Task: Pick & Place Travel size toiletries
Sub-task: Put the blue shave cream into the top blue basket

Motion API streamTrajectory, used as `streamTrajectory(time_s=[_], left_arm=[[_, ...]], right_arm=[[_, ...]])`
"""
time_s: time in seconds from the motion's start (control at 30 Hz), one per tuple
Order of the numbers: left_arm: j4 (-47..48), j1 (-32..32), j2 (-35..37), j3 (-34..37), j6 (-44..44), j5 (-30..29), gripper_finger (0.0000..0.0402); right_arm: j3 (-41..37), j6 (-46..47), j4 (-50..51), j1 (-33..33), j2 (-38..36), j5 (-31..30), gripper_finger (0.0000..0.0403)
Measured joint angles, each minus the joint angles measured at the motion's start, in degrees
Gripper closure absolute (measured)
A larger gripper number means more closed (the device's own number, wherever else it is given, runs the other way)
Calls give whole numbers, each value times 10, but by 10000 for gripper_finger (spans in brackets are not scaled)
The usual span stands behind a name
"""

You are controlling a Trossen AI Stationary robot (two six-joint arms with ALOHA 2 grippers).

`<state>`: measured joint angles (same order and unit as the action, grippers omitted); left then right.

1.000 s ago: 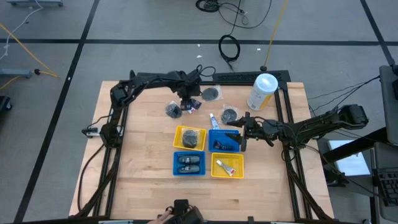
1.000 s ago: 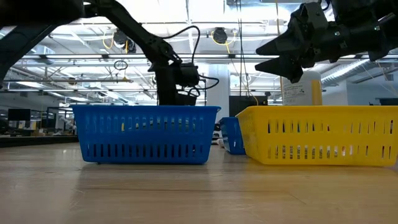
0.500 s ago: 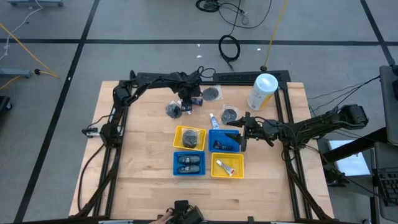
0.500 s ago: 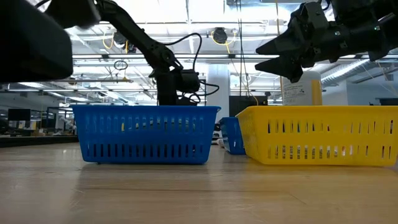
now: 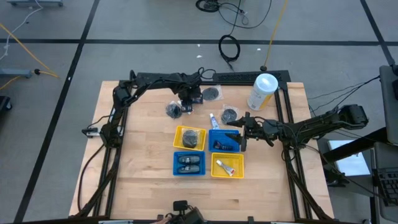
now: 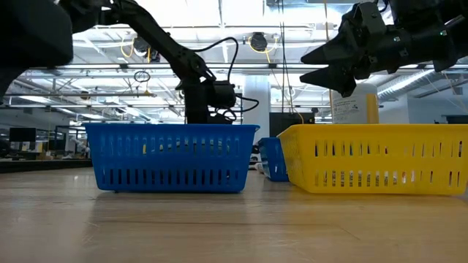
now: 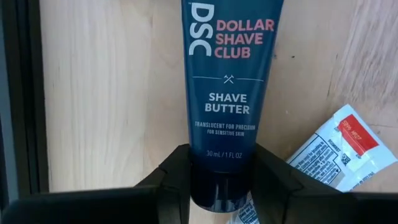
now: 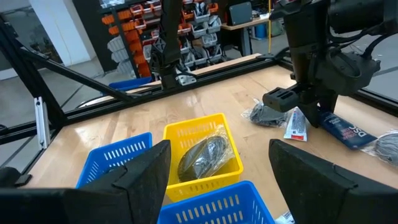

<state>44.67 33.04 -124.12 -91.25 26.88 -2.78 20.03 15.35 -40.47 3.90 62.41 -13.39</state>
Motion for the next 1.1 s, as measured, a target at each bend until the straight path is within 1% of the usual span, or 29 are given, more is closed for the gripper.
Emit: streamTrajectory(time_s=[0.17, 0.37, 0.47, 0.63, 0.8, 0.9, 1.1], left_arm=[[18, -9, 15, 1, -19, -17, 293], [33, -34, 69, 1, -51, -35, 293], [33, -57, 101, 1, -71, -38, 293], [29, -119, 153, 0, -95, -69, 293], [20, -204, 188, 0, -102, -150, 293], [8, -257, 195, 0, -107, -206, 293], [-28, -355, 196, 0, -107, -320, 293]], right_arm=[[0, 0, 0, 0, 0, 0, 140], [0, 2, 0, 0, 0, 0, 140], [0, 5, -1, 0, 0, 0, 140], [0, 26, -22, 0, 0, 0, 140], [0, 59, -47, 0, 0, 0, 140], [0, 80, -60, 0, 0, 0, 140], [0, 91, -85, 0, 0, 0, 140]])
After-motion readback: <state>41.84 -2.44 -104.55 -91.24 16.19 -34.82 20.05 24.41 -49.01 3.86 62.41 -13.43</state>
